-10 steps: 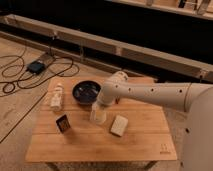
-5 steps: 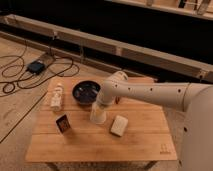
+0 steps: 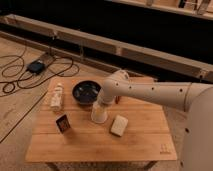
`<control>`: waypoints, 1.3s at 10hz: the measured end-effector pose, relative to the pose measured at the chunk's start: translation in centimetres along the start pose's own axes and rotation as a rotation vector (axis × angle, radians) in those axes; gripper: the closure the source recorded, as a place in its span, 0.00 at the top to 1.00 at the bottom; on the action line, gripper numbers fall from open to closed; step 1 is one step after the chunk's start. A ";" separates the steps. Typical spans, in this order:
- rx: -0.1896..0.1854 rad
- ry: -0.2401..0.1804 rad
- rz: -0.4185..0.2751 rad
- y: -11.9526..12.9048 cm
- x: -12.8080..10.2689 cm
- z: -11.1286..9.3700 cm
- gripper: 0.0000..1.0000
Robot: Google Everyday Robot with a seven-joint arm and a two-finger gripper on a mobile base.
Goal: Place the ceramic cup over the eraser
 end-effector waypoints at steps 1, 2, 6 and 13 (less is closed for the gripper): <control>0.007 0.001 -0.010 -0.2 -0.3 -0.8 0.00; 0.014 0.005 -0.025 -0.3 -0.6 -1.8 0.00; 0.033 0.018 -0.129 1.0 -3.5 -7.2 0.00; 0.034 -0.126 -0.256 5.9 -10.8 -14.0 0.00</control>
